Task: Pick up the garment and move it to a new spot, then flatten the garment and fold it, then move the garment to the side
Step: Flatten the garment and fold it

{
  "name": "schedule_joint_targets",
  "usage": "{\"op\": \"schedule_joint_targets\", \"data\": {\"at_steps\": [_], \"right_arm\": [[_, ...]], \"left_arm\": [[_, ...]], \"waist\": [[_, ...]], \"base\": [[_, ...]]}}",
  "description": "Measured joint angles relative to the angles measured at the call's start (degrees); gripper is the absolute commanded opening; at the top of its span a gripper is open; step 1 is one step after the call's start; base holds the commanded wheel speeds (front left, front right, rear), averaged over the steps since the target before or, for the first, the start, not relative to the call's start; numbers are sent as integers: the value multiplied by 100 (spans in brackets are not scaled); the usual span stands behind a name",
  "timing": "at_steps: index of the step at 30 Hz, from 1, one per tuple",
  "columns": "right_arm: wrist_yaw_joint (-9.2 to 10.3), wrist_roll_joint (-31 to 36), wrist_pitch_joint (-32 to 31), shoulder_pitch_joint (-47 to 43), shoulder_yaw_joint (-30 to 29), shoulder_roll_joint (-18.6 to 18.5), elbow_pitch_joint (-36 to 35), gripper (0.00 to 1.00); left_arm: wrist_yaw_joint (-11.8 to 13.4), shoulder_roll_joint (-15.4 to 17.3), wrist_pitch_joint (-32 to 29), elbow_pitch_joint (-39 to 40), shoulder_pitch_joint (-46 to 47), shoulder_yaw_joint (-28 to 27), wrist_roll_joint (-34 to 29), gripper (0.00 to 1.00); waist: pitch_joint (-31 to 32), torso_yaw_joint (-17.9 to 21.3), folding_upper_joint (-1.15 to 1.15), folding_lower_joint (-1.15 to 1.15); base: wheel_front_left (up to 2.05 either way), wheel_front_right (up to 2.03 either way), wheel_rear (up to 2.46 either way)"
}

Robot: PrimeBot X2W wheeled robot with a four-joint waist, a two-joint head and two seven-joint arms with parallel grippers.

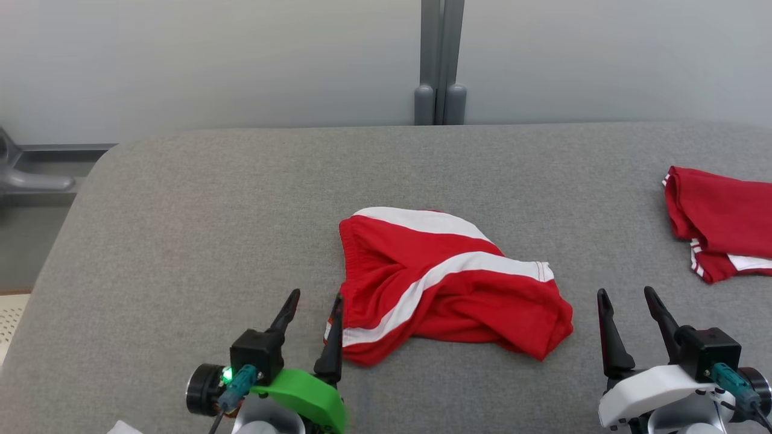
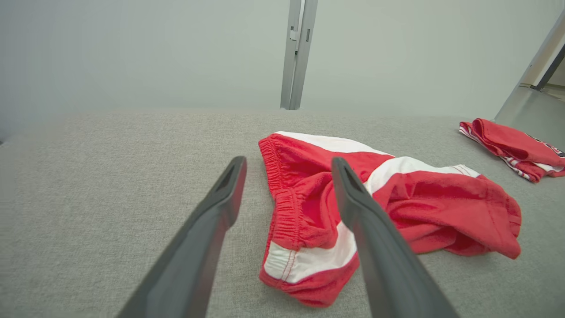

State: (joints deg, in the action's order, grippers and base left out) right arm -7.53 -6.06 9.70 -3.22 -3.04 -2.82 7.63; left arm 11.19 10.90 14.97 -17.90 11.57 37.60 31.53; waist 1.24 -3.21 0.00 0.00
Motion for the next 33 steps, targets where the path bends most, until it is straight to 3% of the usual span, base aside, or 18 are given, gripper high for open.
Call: {"op": "schedule_joint_targets", "data": {"at_steps": [8,27,33], "right_arm": [[0,14,-2,-1,-7,0,-31,100],[0,-82,47,53,67,0,14,100],[0,-81,47,57,69,0,26,100]], "left_arm": [[80,-34,7,200,-439,-541,-103,100],[-171,-271,4,52,-620,-1024,-391,100],[-495,-63,-673,-487,-564,-776,-360,100]], "waist": [[73,-126,0,0],[67,-145,0,0],[2,-102,0,0]], "base": [[0,0,0],[0,0,0],[0,0,0]]}}
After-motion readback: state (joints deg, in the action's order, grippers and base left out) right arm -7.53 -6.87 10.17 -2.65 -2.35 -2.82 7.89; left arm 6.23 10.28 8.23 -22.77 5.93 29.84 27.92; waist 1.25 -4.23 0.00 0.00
